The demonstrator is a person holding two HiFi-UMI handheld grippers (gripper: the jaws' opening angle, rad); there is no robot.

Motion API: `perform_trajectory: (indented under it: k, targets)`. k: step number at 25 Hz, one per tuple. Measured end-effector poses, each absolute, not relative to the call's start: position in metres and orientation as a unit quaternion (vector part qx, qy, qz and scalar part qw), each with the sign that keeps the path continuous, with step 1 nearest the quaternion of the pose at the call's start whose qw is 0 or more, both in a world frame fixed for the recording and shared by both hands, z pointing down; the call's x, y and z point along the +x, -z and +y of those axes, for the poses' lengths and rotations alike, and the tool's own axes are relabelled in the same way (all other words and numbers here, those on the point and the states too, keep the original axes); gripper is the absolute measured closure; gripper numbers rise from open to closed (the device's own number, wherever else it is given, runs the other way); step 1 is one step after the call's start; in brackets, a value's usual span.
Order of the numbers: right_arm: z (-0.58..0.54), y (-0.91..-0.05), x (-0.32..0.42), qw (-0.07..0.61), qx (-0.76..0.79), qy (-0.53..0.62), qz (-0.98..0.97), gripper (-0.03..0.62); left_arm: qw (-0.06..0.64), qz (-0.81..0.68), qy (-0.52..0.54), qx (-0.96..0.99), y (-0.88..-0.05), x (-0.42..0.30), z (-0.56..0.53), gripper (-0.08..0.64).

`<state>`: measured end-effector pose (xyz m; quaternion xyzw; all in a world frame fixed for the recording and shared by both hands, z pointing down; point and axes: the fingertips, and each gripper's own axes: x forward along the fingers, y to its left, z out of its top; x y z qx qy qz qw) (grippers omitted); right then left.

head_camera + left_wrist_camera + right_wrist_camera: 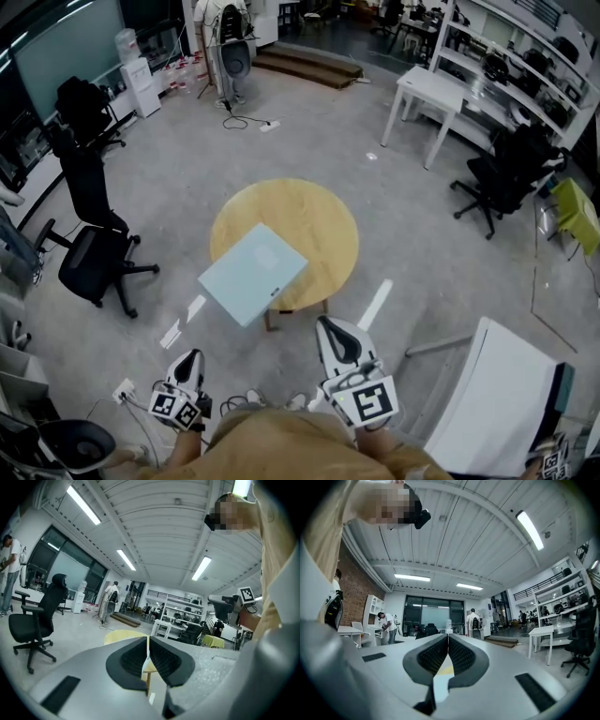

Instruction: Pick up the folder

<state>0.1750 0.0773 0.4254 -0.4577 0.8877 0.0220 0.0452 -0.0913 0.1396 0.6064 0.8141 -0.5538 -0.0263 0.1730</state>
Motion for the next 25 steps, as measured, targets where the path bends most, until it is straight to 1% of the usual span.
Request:
perform_trajectory:
  k: [5, 12, 25]
  targets:
    - [0.088, -0.429, 0.175, 0.049, -0.445, -0.016, 0.894, 0.592, 0.187, -0.566, 0.029, 0.803, -0.617, -0.087, 0.156, 0.557]
    - [0.09, -0.433, 0.176, 0.037, -0.443, -0.02, 0.896, 0.592, 0.192, -0.569, 0.029, 0.799, -0.62, -0.088, 0.159, 0.557]
    - [0.06, -0.431, 0.15, 0.02, -0.462, -0.029, 0.886, 0.592, 0.188, -0.549, 0.033, 0.814, -0.622, -0.118, 0.101, 0.557]
